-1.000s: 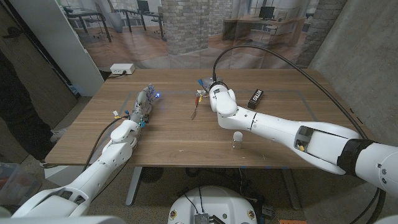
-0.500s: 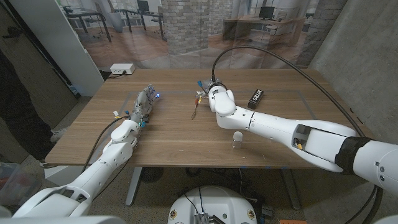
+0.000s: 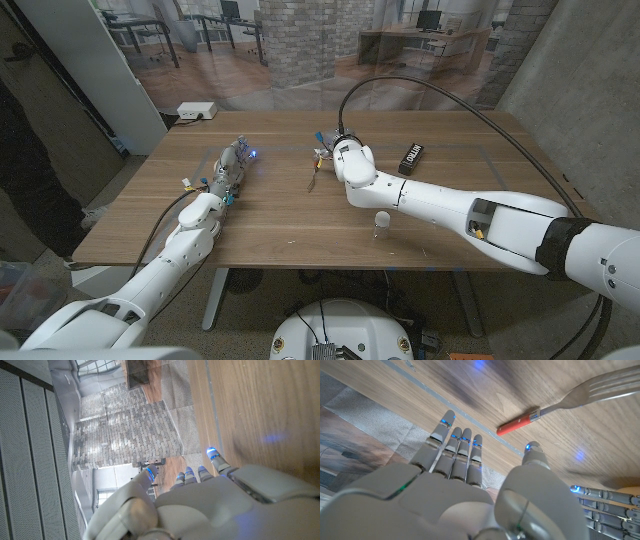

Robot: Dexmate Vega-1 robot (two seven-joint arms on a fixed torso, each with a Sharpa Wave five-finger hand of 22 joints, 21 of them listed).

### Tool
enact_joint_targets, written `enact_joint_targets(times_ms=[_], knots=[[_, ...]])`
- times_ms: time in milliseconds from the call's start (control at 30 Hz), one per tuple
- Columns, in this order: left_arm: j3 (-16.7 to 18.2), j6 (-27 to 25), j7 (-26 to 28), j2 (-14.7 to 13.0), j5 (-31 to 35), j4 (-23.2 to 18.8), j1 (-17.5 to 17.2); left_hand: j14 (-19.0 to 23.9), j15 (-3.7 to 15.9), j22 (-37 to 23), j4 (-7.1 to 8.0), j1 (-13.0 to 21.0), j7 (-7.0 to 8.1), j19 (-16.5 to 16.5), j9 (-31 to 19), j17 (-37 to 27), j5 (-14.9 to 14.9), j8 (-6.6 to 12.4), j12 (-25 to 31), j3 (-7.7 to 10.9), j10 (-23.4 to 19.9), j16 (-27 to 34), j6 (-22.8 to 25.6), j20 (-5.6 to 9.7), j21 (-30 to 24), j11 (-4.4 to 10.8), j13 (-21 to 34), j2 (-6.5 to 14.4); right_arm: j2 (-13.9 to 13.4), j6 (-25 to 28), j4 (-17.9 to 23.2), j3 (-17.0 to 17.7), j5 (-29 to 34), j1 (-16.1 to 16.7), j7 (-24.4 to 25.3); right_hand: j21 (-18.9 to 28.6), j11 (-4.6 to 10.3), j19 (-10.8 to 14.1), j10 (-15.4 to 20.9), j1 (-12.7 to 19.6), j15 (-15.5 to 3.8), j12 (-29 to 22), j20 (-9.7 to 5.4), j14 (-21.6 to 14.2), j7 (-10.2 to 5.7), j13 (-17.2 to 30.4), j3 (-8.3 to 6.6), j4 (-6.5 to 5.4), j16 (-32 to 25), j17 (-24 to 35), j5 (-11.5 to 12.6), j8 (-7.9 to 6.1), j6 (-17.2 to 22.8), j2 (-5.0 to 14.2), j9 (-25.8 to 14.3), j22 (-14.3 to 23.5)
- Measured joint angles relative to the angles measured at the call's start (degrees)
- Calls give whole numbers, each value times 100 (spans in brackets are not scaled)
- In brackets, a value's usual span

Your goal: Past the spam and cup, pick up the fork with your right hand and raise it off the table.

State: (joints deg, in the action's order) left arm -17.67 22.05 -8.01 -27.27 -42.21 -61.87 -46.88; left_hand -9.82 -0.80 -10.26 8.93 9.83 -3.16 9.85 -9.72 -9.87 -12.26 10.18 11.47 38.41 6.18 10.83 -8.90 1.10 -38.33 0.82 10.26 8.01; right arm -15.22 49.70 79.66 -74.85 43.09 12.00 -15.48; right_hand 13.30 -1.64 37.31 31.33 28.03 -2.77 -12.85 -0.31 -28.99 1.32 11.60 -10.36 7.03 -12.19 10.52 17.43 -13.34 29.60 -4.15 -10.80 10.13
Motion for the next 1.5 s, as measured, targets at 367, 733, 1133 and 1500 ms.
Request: enact_joint_targets(times_ms=[367,733,1133,1500], knots=[[0,0,-32,9,-9,54,19,0,0,-29,0,0,0,0,0,0,0,0,0,0,0,0,0,0,0,0,0,0,83,6,-125,-73,-135,-32,62,-39,9,21,53,51,0,0,-21,-61,-30,0,45,2,0,0,45,-1,31,-51,1,16],[1,-28,-58,6,-18,88,29,0,0,-29,0,0,0,0,0,0,0,0,0,0,0,0,0,0,22,0,0,0,197,22,-307,-134,-279,-60,173,-42,31,31,113,75,3,0,-31,-125,-30,-1,82,-1,0,29,45,-1,112,-75,1,15],[2,-40,-77,3,-22,126,50,0,0,-29,0,0,0,0,0,-1,0,0,0,0,0,0,0,0,22,0,0,0,294,16,-457,-197,-407,-80,345,-81,61,30,205,96,-2,0,-31,-267,-61,-2,119,7,-39,29,88,-1,204,-96,2,14],[-3,-49,-94,3,-22,167,93,0,0,-28,0,0,0,0,0,-1,0,0,0,0,0,0,0,0,22,0,0,0,346,-19,-545,-268,-494,-104,423,-102,91,8,236,136,-30,0,-52,-296,-51,27,151,22,-39,28,122,-1,256,-136,2,14]])
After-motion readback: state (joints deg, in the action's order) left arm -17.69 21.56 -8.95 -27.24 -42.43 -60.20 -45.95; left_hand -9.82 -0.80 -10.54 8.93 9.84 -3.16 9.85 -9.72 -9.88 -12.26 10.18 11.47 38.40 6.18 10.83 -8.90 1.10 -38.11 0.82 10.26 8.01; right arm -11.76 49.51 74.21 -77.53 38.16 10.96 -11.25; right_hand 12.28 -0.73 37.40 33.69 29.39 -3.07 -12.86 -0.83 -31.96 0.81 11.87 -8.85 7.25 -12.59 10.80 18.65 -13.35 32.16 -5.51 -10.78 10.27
